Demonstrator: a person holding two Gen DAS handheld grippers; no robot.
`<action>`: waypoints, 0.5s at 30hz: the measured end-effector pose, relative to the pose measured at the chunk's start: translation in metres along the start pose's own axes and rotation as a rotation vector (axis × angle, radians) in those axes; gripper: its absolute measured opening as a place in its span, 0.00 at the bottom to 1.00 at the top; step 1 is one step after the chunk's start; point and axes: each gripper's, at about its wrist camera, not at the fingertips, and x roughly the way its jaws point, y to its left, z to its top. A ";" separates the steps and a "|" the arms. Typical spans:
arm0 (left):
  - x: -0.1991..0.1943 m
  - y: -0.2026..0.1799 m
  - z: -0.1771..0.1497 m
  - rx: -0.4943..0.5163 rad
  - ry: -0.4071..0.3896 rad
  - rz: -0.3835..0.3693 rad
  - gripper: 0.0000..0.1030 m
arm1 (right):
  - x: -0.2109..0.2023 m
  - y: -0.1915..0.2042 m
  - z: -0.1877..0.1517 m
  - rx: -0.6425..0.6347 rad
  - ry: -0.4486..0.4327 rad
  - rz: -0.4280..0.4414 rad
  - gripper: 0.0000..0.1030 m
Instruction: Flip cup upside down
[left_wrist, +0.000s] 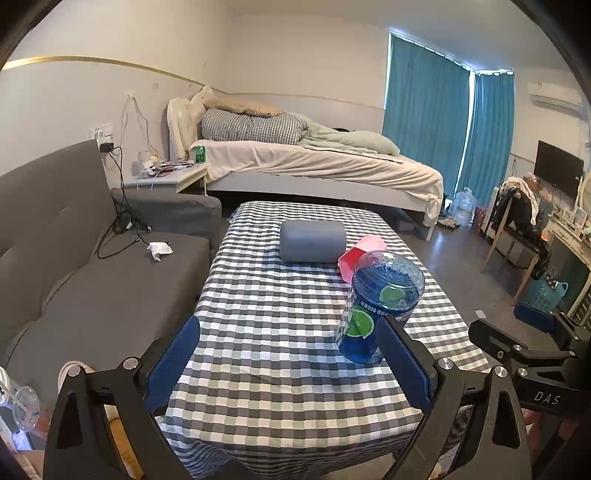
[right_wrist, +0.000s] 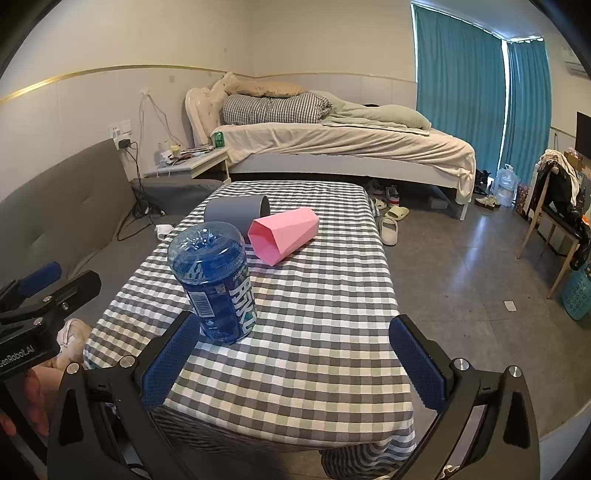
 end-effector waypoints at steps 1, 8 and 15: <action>0.000 0.000 -0.001 0.000 0.000 0.003 0.96 | 0.000 -0.001 0.000 0.001 0.001 0.000 1.00; 0.001 0.002 -0.001 -0.011 0.003 0.003 0.96 | 0.000 -0.002 0.000 0.008 -0.003 -0.002 1.00; 0.002 0.003 -0.002 -0.017 0.004 -0.002 0.96 | 0.000 -0.002 0.001 0.007 -0.004 -0.001 1.00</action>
